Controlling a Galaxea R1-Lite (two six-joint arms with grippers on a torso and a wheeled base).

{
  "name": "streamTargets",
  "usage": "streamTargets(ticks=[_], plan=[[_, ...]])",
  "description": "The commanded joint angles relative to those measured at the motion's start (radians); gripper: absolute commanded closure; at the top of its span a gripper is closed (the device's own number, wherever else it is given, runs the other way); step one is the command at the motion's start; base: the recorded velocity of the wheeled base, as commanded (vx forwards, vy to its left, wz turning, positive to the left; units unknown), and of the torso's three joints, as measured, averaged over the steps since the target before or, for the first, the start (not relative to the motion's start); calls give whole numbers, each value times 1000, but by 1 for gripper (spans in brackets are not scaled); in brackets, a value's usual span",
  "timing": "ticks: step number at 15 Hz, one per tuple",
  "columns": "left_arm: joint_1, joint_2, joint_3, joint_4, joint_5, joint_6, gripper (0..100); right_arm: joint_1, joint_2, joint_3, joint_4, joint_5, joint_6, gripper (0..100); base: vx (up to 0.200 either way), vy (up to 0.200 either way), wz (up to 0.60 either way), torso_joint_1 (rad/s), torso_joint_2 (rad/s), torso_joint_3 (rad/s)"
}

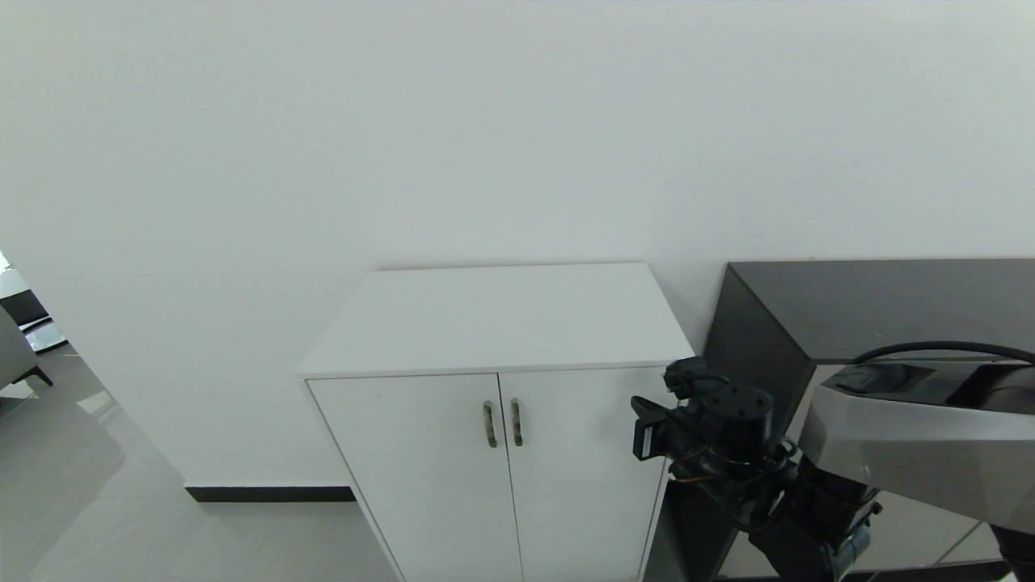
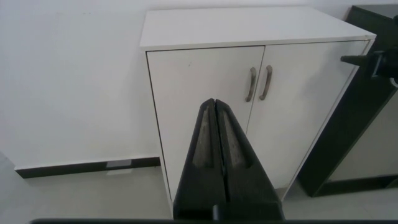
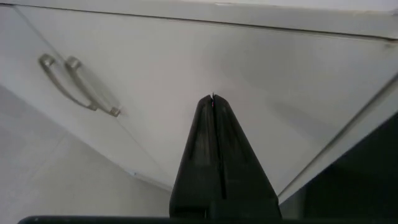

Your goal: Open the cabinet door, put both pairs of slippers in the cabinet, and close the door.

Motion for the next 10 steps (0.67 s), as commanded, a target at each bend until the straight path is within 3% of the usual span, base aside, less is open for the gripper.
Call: streamTargets(ticks=[1, 4, 7, 10], plan=[[0, 1, 0, 0, 0, 0, 100, 20, -106, 112, -22, 1, -2, 100, 0, 0, 0, 0, 0, 0], [0, 1, 0, 0, 1, 0, 100, 15, -223, 234, -34, -4, -11, 100, 0, 0, 0, 0, 0, 0], [0, 1, 0, 0, 0, 1, 100, -83, -499, 466, -9, -4, -150, 100, 0, 0, 0, 0, 0, 0], [0, 1, 0, 0, 0, 1, 100, -214, -697, 630, 110, 2, -187, 100, 0, 0, 0, 0, 0, 0]])
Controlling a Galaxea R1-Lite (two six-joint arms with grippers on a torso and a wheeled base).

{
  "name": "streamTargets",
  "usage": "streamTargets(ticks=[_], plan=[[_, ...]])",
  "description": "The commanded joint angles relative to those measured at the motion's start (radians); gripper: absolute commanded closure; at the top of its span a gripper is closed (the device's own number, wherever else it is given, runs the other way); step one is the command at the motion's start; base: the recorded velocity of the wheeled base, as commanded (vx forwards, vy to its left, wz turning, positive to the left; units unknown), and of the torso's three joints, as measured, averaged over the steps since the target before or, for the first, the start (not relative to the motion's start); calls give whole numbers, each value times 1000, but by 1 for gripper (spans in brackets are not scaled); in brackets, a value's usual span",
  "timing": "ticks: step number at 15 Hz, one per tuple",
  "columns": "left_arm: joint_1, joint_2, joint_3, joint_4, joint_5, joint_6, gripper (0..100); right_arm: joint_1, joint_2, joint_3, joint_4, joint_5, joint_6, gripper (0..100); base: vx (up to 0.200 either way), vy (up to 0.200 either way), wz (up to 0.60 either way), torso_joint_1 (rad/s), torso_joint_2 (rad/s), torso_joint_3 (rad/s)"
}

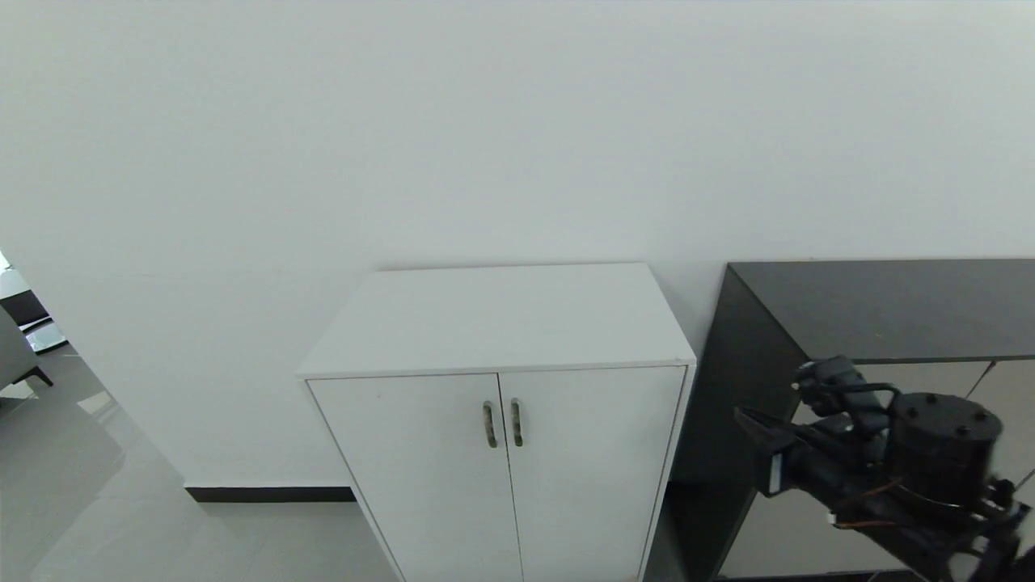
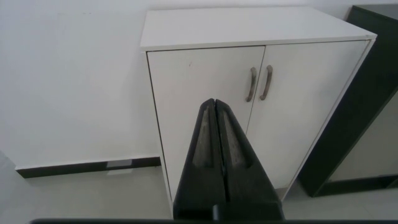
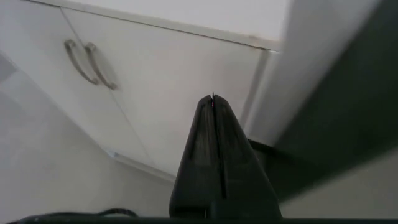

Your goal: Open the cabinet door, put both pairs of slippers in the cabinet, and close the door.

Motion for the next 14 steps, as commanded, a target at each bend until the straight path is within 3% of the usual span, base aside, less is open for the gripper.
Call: streamTargets(ticks=[1, 2, 4, 9, 10, 12, 14], plan=[[0, 1, 0, 0, 0, -1, 100, -164, -215, 181, 83, 35, -29, 100, 0, 0, 0, 0, 0, 0], [0, 1, 0, 0, 0, -1, 100, -205, -221, 227, 80, 75, -29, 100, 0, 0, 0, 0, 0, 0], [0, 1, 0, 0, 0, -1, 100, -283, -304, 227, 205, 88, -19, 100, 0, 0, 0, 0, 0, 0], [0, 1, 0, 0, 0, 2, 100, -291, -758, 227, 788, 147, -27, 100, 0, 0, 0, 0, 0, 0], [0, 1, 0, 0, 0, 2, 100, -293, -804, 227, 843, 147, -25, 100, 0, 0, 0, 0, 0, 0], [0, 1, 0, 0, 0, 2, 100, -339, -1071, 227, 1104, 139, -25, 100, 0, 0, 0, 0, 0, 0], [0, 1, 0, 0, 0, 2, 100, -348, -1242, 227, 1271, 139, -27, 100, 0, 0, 0, 0, 0, 0]])
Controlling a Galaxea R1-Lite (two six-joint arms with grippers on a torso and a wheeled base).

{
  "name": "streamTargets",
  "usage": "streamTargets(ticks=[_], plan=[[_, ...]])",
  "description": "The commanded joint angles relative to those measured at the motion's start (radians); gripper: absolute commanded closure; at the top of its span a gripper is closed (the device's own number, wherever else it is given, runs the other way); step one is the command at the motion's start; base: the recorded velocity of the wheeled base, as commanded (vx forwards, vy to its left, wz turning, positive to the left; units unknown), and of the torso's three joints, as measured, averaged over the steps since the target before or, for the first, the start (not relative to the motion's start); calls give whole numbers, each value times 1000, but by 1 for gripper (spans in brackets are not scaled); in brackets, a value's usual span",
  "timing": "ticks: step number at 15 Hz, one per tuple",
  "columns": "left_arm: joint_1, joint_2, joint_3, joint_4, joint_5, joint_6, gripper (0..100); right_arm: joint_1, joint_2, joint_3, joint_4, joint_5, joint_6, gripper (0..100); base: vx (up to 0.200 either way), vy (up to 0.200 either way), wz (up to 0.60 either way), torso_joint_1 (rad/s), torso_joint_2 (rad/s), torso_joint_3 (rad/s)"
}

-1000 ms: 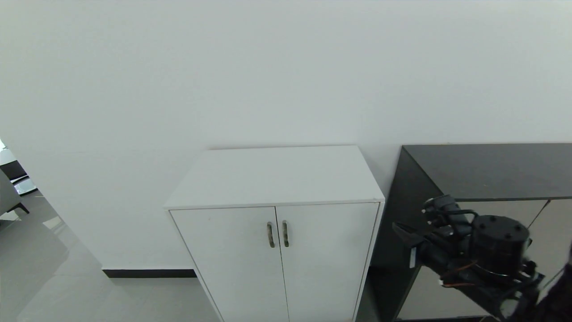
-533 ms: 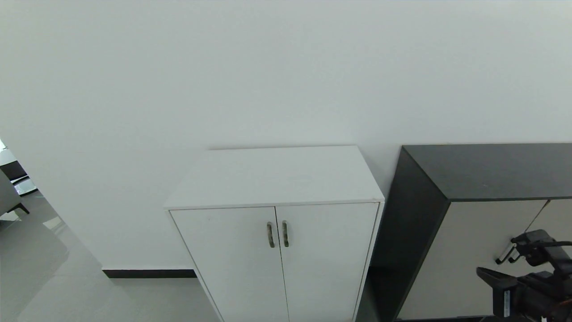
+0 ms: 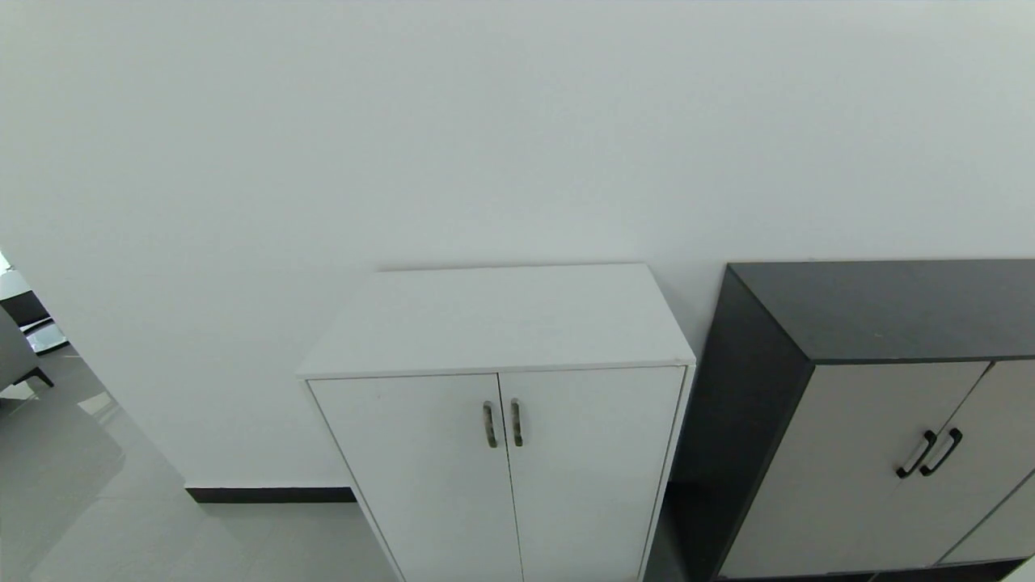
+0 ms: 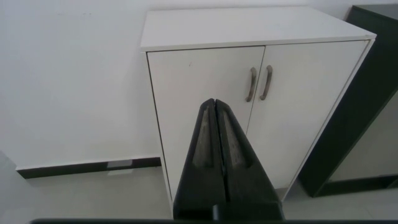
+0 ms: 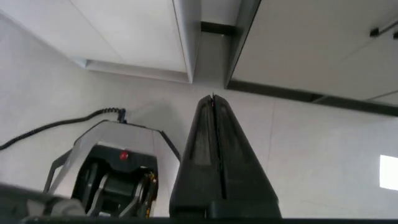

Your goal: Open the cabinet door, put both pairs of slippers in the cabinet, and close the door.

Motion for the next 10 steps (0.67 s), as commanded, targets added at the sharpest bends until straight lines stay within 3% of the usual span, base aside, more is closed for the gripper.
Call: streamTargets(ticks=[1, 3, 6, 8, 10], plan=[[0, 1, 0, 0, 0, 0, 100, -28, -411, -3, 295, 7, 3, 100, 0, 0, 0, 0, 0, 0], [0, 1, 0, 0, 0, 0, 100, -7, -480, -12, 315, 7, 22, 100, 0, 0, 0, 0, 0, 0], [0, 1, 0, 0, 0, -1, 100, 95, -557, 0, 333, -18, 25, 100, 0, 0, 0, 0, 0, 0], [0, 1, 0, 0, 0, -1, 100, 90, -621, 0, 333, -19, 23, 100, 0, 0, 0, 0, 0, 0], [0, 1, 0, 0, 0, 0, 100, 12, -681, 0, 333, -30, 15, 100, 0, 0, 0, 0, 0, 0]])
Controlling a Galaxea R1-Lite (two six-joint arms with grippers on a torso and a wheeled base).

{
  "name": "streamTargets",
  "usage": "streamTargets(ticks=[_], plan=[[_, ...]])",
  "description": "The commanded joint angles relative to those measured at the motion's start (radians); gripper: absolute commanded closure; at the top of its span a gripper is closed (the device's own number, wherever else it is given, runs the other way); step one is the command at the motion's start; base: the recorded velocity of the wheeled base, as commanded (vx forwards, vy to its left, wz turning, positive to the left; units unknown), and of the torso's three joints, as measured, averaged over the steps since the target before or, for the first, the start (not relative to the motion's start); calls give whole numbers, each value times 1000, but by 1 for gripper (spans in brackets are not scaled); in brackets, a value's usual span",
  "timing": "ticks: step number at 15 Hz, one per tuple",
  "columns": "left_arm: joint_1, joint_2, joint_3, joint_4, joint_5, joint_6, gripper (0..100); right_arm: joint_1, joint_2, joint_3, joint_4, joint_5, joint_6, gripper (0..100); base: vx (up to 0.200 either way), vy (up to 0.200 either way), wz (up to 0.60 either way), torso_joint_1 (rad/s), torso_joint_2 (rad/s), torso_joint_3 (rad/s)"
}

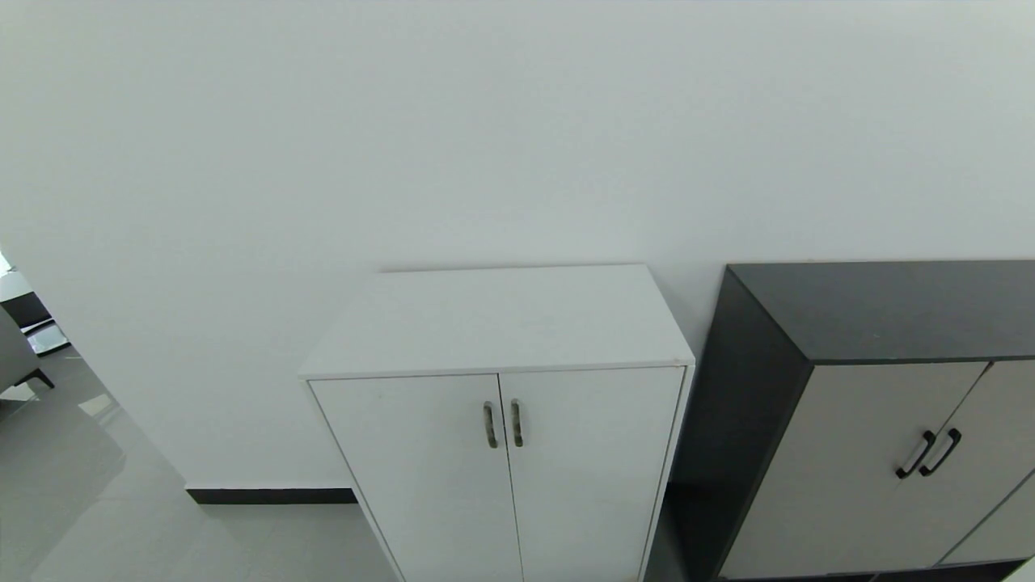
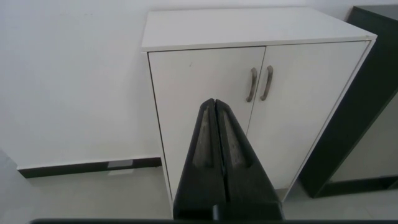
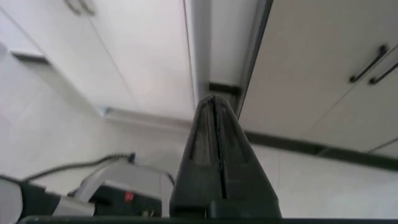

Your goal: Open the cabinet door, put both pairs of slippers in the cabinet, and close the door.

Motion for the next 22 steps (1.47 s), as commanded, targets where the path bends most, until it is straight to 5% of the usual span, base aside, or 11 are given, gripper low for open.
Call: streamTargets(ticks=[1, 8, 22], plan=[[1, 1, 0, 0, 0, -1, 100, -133, -131, 0, 0, -3, -9, 100, 0, 0, 0, 0, 0, 0], [1, 1, 0, 0, 0, 0, 100, -208, -294, 1, 0, -6, -16, 100, 0, 0, 0, 0, 0, 0], [1, 1, 0, 0, 0, -1, 100, -210, -308, 1, 0, -6, -5, 100, 0, 0, 0, 0, 0, 0]])
